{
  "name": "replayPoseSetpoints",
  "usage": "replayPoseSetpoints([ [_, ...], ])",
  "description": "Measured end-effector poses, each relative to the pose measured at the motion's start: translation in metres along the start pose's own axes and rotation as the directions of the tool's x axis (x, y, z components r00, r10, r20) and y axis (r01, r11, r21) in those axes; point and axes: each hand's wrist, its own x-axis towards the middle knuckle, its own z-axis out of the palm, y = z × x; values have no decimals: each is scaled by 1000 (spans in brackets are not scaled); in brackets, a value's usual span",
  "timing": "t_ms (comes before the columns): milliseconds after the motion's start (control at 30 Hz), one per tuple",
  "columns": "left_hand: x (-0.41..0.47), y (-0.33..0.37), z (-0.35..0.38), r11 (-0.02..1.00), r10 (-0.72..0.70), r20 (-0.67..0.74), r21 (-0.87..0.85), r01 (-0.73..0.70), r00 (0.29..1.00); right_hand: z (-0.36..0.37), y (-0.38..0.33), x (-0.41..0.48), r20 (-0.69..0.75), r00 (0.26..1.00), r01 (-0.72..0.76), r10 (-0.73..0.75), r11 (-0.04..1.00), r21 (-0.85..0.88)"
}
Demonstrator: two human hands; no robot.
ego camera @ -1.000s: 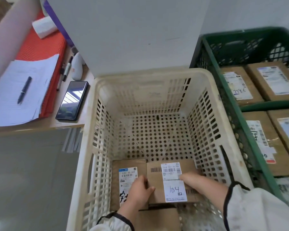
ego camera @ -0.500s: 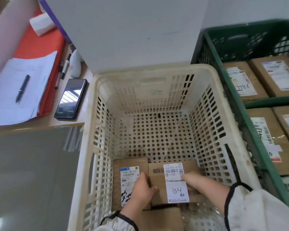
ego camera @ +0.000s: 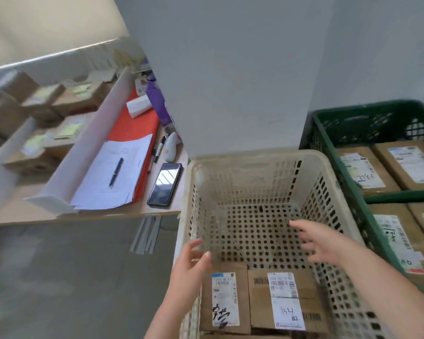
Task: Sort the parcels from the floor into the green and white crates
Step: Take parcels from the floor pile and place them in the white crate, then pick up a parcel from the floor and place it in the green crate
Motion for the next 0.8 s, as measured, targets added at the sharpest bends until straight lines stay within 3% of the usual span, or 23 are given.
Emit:
replayPoseSetpoints([
  [167,-71,35,-73,992,53,-227,-99,-77,973,12,-37,-76,69,961,273,-268,959,-73],
  [300,-147,45,-121,986,49,-451,-118,-114,891,52,-67,-136,200,870,479,-451,869,-124],
  [533,-319,31,-160,961,-107,-782,-240,-138,614,159,-83,-240,483,710,642,-512,753,-145],
  [700,-456,7,-166,957,-171,-919,-240,-160,355,241,-37,-318,734,561,706,-383,684,-182],
  [800,-535,-9,-159,951,-231,-951,-265,-161,205,283,7,-368,864,428,750,-266,638,-175],
])
